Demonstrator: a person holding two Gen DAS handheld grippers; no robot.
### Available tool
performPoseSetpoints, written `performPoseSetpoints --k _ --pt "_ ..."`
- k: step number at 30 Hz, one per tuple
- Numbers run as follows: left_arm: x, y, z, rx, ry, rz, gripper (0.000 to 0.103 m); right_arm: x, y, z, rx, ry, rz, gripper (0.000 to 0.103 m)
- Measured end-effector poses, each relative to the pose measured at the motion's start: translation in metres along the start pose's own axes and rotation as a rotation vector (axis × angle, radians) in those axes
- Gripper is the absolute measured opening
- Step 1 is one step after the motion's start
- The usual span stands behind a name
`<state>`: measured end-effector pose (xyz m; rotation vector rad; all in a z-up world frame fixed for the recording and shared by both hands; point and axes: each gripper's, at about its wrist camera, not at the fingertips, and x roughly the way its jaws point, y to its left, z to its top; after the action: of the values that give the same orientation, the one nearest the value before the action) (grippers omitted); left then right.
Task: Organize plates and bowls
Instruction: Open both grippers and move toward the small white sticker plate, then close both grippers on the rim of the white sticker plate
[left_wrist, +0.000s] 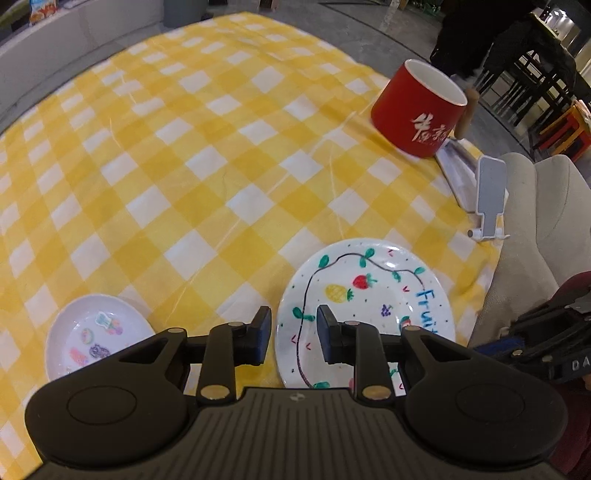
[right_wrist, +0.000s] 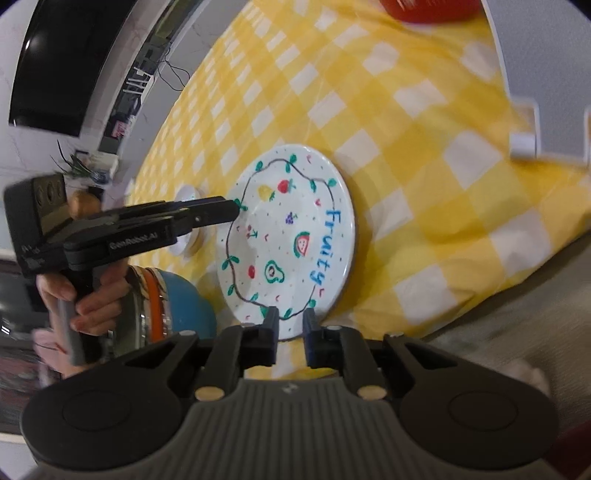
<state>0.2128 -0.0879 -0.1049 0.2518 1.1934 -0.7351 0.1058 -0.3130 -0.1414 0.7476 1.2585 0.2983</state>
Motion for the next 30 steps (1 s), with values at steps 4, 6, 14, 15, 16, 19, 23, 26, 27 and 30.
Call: performPoseSetpoints --k 4,6,14,15,16,19,23,26,27,30 --pt "-0.016 -0.010 -0.003 0.015 -0.038 0.087 0.033 -0.006 0.014 -0.002 -0.074 -0.051 -0.090 0.043" --pt "-0.027 -0.011 -0.004 0.006 -0.078 0.134 0.034 -0.010 0.021 -0.001 -0.120 -0.081 -0.147 0.044" --pt "-0.056 0.034 -0.005 -0.199 -0.126 0.305 0.033 -0.038 0.057 0.017 -0.337 -0.309 -0.304 0.045" --pt "-0.057 0.043 -0.007 -0.227 -0.124 0.317 0.034 -0.040 0.063 0.022 -0.377 -0.340 -0.336 0.045" --pt "-0.058 0.051 -0.009 -0.250 -0.118 0.322 0.034 -0.040 0.070 0.026 -0.422 -0.368 -0.381 0.045" --pt "-0.061 0.076 -0.018 -0.328 -0.095 0.337 0.034 -0.034 0.087 0.041 -0.541 -0.418 -0.426 0.045" --pt "-0.068 0.095 -0.034 -0.414 -0.076 0.407 0.033 -0.010 0.108 0.068 -0.662 -0.369 -0.284 0.045" --pt "-0.077 0.106 -0.056 -0.520 -0.103 0.391 0.033 0.017 0.112 0.094 -0.655 -0.266 -0.058 0.045" --pt "-0.079 0.109 -0.063 -0.539 -0.117 0.364 0.033 0.030 0.113 0.102 -0.639 -0.228 0.008 0.045" --pt "-0.079 0.114 -0.069 -0.532 -0.128 0.386 0.033 0.068 0.118 0.116 -0.623 -0.147 0.066 0.045"
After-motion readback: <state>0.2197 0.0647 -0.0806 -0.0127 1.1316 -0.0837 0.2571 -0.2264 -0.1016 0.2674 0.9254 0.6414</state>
